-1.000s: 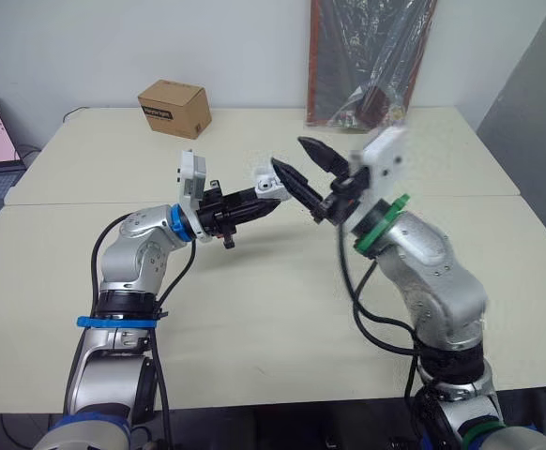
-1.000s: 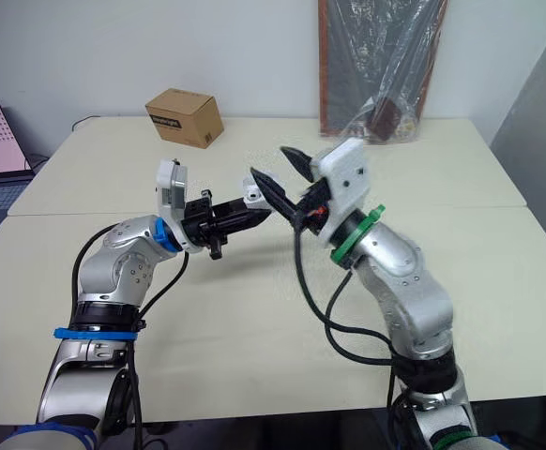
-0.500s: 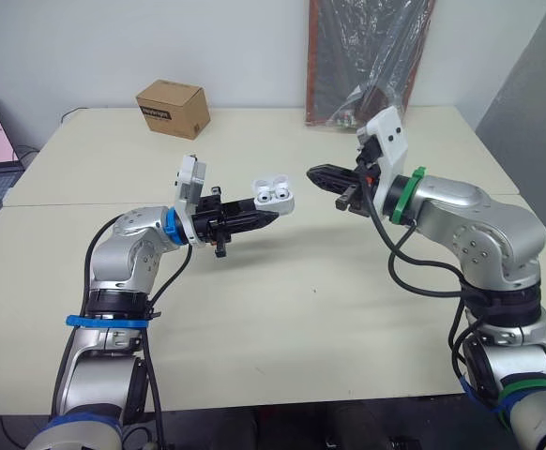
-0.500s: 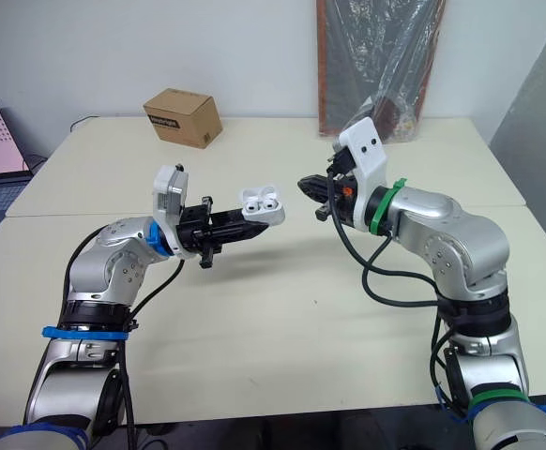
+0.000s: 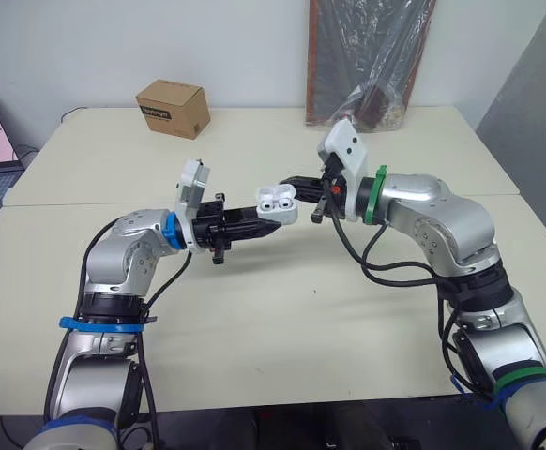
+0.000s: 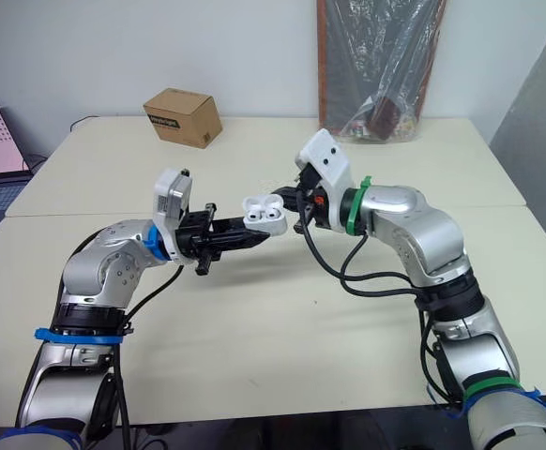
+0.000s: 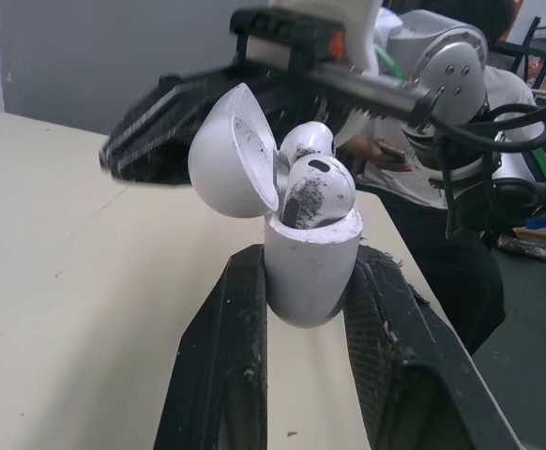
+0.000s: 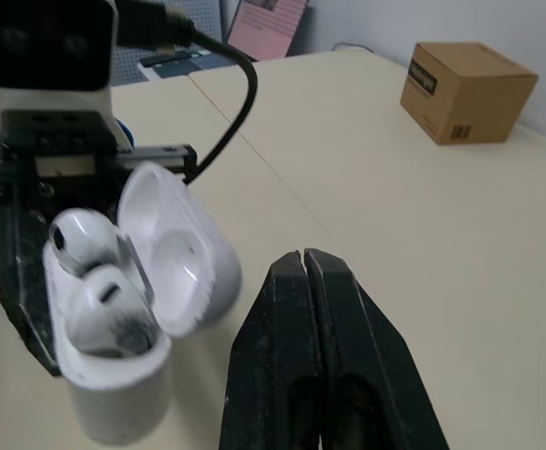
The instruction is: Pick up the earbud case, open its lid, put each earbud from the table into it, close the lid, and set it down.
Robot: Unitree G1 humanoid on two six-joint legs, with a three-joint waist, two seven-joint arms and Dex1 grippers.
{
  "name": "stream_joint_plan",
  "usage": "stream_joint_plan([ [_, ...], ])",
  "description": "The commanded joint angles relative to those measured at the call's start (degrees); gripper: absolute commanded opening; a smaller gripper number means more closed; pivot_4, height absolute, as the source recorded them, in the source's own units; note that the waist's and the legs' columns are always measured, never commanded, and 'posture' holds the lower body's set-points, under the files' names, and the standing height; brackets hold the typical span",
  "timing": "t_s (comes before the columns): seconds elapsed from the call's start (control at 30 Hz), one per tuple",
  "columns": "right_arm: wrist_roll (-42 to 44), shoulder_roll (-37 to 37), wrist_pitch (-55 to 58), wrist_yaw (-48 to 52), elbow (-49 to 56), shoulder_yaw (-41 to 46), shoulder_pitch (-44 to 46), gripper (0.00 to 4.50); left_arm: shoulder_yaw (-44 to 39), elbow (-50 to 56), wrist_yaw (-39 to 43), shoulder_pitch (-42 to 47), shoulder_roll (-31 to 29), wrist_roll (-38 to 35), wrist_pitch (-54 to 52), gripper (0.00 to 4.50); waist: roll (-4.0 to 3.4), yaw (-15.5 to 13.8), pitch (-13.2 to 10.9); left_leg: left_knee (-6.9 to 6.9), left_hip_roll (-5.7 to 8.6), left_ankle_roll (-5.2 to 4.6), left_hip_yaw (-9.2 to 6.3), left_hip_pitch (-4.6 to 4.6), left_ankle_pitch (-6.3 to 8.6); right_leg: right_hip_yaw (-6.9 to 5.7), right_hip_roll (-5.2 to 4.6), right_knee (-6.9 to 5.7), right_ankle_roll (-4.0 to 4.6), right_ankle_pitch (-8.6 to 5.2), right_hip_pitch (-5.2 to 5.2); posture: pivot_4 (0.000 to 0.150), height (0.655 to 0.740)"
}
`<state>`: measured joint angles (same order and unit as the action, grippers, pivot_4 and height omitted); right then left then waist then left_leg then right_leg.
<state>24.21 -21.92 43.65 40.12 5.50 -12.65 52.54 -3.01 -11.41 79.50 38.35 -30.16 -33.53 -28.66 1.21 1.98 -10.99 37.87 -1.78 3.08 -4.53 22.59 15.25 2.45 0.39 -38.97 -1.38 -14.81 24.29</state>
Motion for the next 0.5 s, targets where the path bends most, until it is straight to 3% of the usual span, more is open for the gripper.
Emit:
stream_joint_plan([
  [0.03, 0.6, 0.7, -1.2, 1.0, 2.4, 1.5, 1.6, 0.03, -0.1, 0.6, 0.8, 0.0, -0.9, -0.4, 0.5, 0.76, 0.0, 0.0, 0.0, 0.0, 0.0, 0.0, 0.0, 0.0, 0.0, 0.0, 0.0, 0.0, 0.0, 0.0, 0.0, 0.15, 0.74],
  [0.5, 0.8, -0.7, 1.9, 3.2, 8.3, 0.8, -0.9, 0.03, -0.9, -1.9, -0.8, 1.8, 0.0, -0.6, 1.6, 0.76, 0.0, -0.1, 0.0, 0.01, 0.0, 0.0, -0.01, 0.01, 0.0, -0.01, -0.01, -0.01, 0.0, 0.0, 0.0, 0.15, 0.74],
])
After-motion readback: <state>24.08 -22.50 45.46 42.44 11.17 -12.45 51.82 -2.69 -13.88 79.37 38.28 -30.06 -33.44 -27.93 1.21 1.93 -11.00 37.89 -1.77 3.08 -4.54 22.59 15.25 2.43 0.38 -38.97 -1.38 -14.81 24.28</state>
